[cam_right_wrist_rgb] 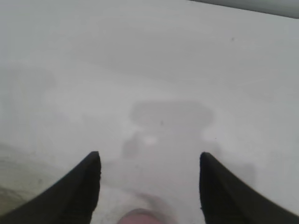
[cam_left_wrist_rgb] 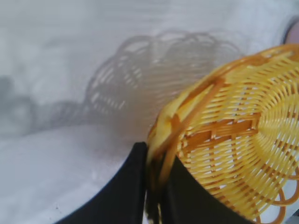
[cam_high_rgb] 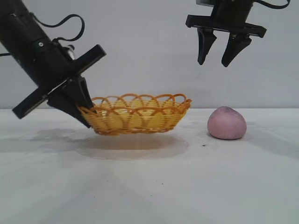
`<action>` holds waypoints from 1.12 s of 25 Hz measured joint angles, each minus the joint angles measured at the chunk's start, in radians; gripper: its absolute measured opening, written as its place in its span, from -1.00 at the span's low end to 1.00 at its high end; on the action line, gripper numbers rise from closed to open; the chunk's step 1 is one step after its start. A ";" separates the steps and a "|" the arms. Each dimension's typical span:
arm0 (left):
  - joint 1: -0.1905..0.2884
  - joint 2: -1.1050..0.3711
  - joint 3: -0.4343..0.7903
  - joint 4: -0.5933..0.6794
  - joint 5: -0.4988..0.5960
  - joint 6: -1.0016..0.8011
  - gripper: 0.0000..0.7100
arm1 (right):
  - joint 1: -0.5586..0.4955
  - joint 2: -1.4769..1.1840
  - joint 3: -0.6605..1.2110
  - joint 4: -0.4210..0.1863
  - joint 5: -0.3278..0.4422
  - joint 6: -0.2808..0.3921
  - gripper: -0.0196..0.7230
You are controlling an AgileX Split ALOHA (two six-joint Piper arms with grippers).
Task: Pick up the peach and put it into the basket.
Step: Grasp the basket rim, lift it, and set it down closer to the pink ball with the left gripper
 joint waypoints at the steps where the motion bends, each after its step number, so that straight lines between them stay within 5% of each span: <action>1: -0.004 0.000 0.012 -0.012 -0.002 0.015 -1.00 | 0.000 0.000 0.000 0.000 0.000 0.000 0.23; 9: -0.019 0.000 0.025 -0.035 -0.006 0.034 -0.86 | 0.000 0.000 0.000 0.000 0.000 0.000 0.23; 18: -0.019 0.000 0.025 -0.018 0.037 0.034 0.04 | 0.000 0.000 0.000 0.000 0.000 0.000 0.23; 28: 0.073 -0.131 0.025 0.071 0.078 0.036 0.06 | 0.000 0.000 0.000 0.004 0.000 0.000 0.23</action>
